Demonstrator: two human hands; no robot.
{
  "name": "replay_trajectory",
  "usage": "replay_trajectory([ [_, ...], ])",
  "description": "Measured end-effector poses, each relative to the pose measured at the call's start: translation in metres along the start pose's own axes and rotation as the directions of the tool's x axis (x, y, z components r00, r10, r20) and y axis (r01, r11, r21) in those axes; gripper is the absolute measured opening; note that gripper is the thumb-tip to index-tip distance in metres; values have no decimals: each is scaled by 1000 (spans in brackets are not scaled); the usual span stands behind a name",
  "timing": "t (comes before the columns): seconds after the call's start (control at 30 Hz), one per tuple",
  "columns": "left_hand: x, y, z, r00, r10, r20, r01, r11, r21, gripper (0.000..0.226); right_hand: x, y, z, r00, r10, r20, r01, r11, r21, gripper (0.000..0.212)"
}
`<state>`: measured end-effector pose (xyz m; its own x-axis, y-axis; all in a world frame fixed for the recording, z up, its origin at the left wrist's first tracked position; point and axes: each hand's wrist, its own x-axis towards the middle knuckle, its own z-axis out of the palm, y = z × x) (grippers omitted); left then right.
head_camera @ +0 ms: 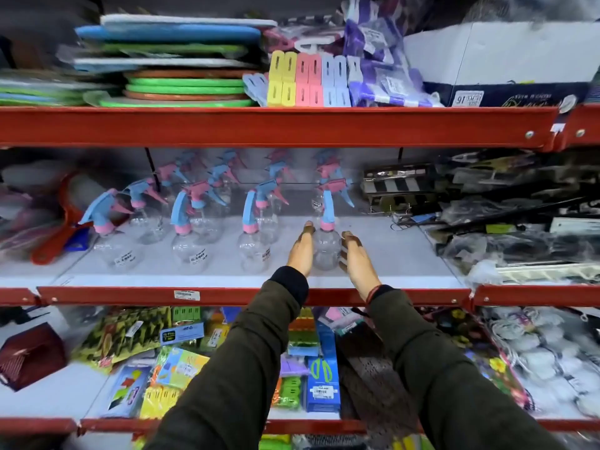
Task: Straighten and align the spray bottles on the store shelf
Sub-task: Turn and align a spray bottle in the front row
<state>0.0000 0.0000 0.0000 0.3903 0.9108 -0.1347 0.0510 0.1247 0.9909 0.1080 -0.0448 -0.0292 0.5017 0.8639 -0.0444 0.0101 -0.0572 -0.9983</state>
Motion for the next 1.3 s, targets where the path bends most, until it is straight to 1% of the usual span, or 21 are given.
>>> replay_trajectory([
  [0.1, -24, 10, 5, 1000, 9, 23, -7, 997, -71, 58, 21, 25, -11, 1000, 9, 11, -9, 1000, -12, 46],
  [0.13, -31, 11, 5, 999, 18, 41, -13, 994, -110, 51, 22, 30, -17, 1000, -13, 19, 13, 1000, -13, 48],
  [0.2, -46, 13, 8, 997, 46, 58, -40, 993, -114, 41, -1, 17, -17, 1000, 1, 9, -1, 1000, -24, 46],
  [0.27, -57, 9, 8, 996, 73, 52, -66, 990, -121, 42, -24, 6, -18, 1000, -10, 22, 11, 998, -54, 37],
  [0.33, -66, 8, 8, 994, 94, 51, -88, 990, -111, 48, -34, 3, -19, 999, -23, 34, 24, 999, -42, 32],
  [0.47, -75, 7, 10, 996, 78, 53, -73, 994, -82, 53, -41, 7, -23, 998, -56, 38, 59, 994, -88, 38],
  [0.6, -82, 8, 8, 998, 51, 36, -50, 998, -40, 53, -54, 1, -23, 998, -62, 23, 65, 989, -134, 58],
  [0.67, -80, 2, 4, 997, 74, 14, -73, 997, -31, 56, -67, -6, -20, 994, -104, -40, 97, 985, -144, 52],
  [0.77, -84, -6, -9, 991, 127, -49, -128, 991, -27, 56, -88, -7, -15, 961, -212, -179, 204, 977, -65, 42],
  [0.83, -87, -10, -24, 981, 163, -102, -171, 983, -71, 53, -103, -8, -4, 952, -238, -194, 240, 971, -10, 33],
  [0.87, -88, -12, -32, 974, 180, -137, -195, 975, -108, 49, -110, -9, 4, 957, -230, -177, 237, 971, 18, 30],
  [0.97, -95, -15, -51, 938, 198, -285, -263, 941, -213, 40, -118, -13, 28, 970, -221, -105, 230, 970, 83, 31],
  [1.03, -91, -18, -60, 901, 229, -369, -321, 924, -208, 36, -112, -14, 41, 975, -215, -53, 219, 972, 85, 29],
  [1.07, -89, -15, -65, 889, 236, -392, -326, 928, -181, 38, -105, -14, 48, 982, -187, -38, 190, 977, 99, 29],
  [1.1, -86, -14, -66, 883, 216, -417, -315, 931, -186, 41, -102, -14, 51, 988, -152, -14, 153, 986, 67, 31],
  [1.13, -63, -7, -122, 894, 179, -411, -280, 939, -199, 44, -87, -20, 113, 992, -127, 1, 127, 990, 65, 35],
  [1.17, -52, -4, -137, 907, 161, -390, -246, 953, -177, 45, -81, -21, 131, 995, -98, 2, 97, 992, 74, 39],
  [1.23, -35, -1, -144, 930, 152, -335, -206, 969, -134, 51, -72, -23, 139, 998, -52, 25, 50, 994, 102, 43],
  [1.3, -33, 7, -136, 959, 102, -266, -138, 983, -120, 55, -61, -27, 143, 1000, -1, 9, 0, 994, 113, 44],
])
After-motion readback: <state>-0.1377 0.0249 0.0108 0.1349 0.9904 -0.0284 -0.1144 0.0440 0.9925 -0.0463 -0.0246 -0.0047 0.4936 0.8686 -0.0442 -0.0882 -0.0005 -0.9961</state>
